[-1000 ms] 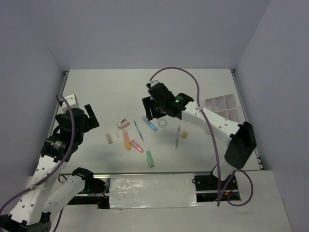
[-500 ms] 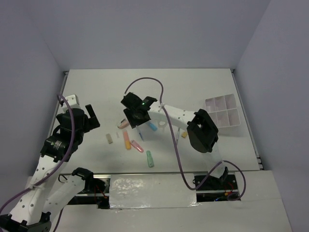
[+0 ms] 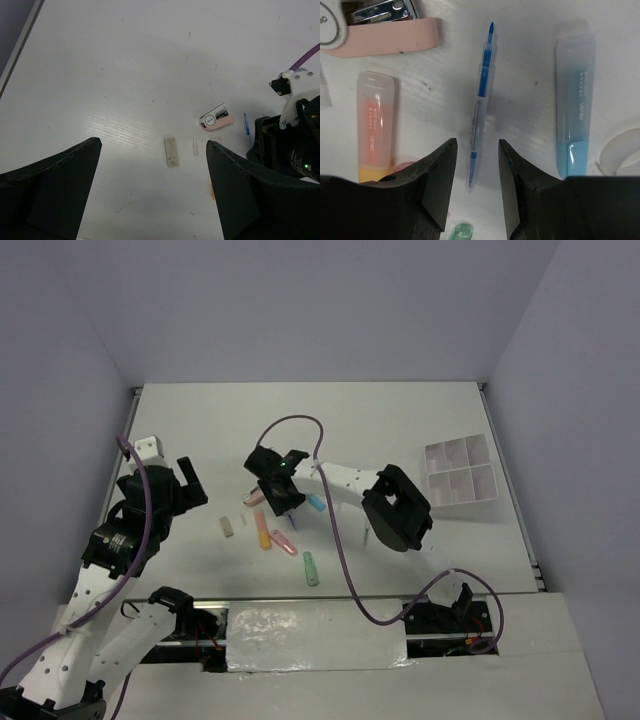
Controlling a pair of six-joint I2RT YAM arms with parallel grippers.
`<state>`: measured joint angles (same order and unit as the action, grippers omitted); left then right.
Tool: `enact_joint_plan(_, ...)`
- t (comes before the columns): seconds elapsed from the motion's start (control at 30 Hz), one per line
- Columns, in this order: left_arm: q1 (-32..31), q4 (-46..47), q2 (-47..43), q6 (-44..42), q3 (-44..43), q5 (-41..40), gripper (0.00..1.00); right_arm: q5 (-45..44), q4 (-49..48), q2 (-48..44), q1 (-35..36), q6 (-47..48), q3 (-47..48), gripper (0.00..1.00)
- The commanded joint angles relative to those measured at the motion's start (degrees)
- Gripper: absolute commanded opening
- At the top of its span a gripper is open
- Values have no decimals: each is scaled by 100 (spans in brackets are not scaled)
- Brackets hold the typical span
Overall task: Sort the stationery into containers
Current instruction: Pick up the pen from the center of the board.
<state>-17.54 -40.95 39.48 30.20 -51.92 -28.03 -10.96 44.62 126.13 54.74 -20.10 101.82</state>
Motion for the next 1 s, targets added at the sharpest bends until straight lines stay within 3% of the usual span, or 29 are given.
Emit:
enact_joint_plan(0.0, 23, 228, -55, -66, -134, 87, 99, 15, -24, 219, 2, -21, 294, 46)
enact_joint_plan(0.1, 23, 228, -72, -66, -134, 96, 99, 103, -68, 368, -42, -3, 347, 45)
enact_joint_plan(0.27, 23, 236, -81, -66, -134, 105, 99, -2, 240, 720, -51, -3, 690, 32)
enact_joint_plan(0.47, 23, 236, -81, -75, -125, 105, 99, -2, 126, 571, -69, -108, 356, 17)
enact_joint_plan(0.6, 23, 263, -46, -66, -116, 149, 99, 6, 65, 352, -139, -143, 277, 0)
enact_joint_plan(0.67, 23, 263, 24, 3, -125, 358, 99, -64, 38, 168, -165, -170, 277, 0)
enact_joint_plan(0.87, -12, -27, 935, 803, -292, 887, 99, -599, 12, -1755, -253, -310, -161, 0)
enact_joint_plan(0.97, -345, 17, 1429, 1207, -283, 643, 99, -845, 90, -3159, -245, -284, -793, 0)
